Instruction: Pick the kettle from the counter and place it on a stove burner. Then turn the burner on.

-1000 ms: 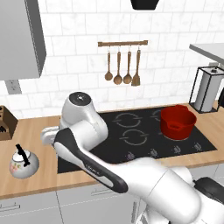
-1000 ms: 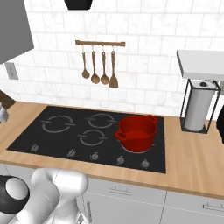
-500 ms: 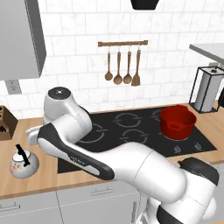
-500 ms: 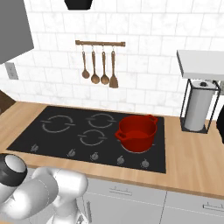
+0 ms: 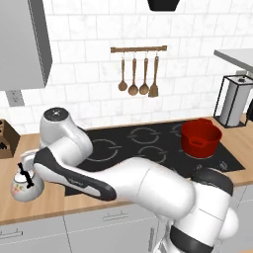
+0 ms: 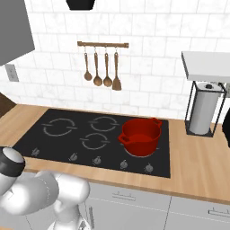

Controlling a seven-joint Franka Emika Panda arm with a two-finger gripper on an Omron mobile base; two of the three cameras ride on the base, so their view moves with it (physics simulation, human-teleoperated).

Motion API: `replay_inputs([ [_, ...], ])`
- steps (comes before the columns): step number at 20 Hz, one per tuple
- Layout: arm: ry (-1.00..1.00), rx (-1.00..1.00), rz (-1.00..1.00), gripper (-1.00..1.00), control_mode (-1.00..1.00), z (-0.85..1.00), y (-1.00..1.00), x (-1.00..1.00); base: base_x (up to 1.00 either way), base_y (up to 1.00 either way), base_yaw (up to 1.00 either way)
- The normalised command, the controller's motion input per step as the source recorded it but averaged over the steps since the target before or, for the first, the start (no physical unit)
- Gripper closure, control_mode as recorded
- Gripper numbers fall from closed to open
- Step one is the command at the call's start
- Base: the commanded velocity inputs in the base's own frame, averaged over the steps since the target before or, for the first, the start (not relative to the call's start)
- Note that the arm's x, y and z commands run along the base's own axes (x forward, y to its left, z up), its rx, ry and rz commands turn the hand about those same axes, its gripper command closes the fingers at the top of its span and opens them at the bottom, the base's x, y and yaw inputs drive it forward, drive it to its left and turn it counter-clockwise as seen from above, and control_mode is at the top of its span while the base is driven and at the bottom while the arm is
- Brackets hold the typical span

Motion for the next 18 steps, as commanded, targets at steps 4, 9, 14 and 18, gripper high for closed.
replay_inputs([
  [4, 0.11, 0.0, 0.0, -1.0, -1.0, -0.15, 0.49, 0.27, 0.0, 0.0, 0.0],
  [9, 0.06, 0.0, 0.0, -1.0, -1.0, -0.1, 0.46, 0.2, 0.0, 0.0, 0.0],
  [14, 0.0, -0.02, 0.0, -1.0, -1.0, -0.13, 0.4, 0.08, 0.0, 0.0, 0.0],
  [18, 0.0, -0.02, 0.0, -1.0, -1.0, -0.15, 0.28, 0.11, 0.0, 0.0, 0.0],
])
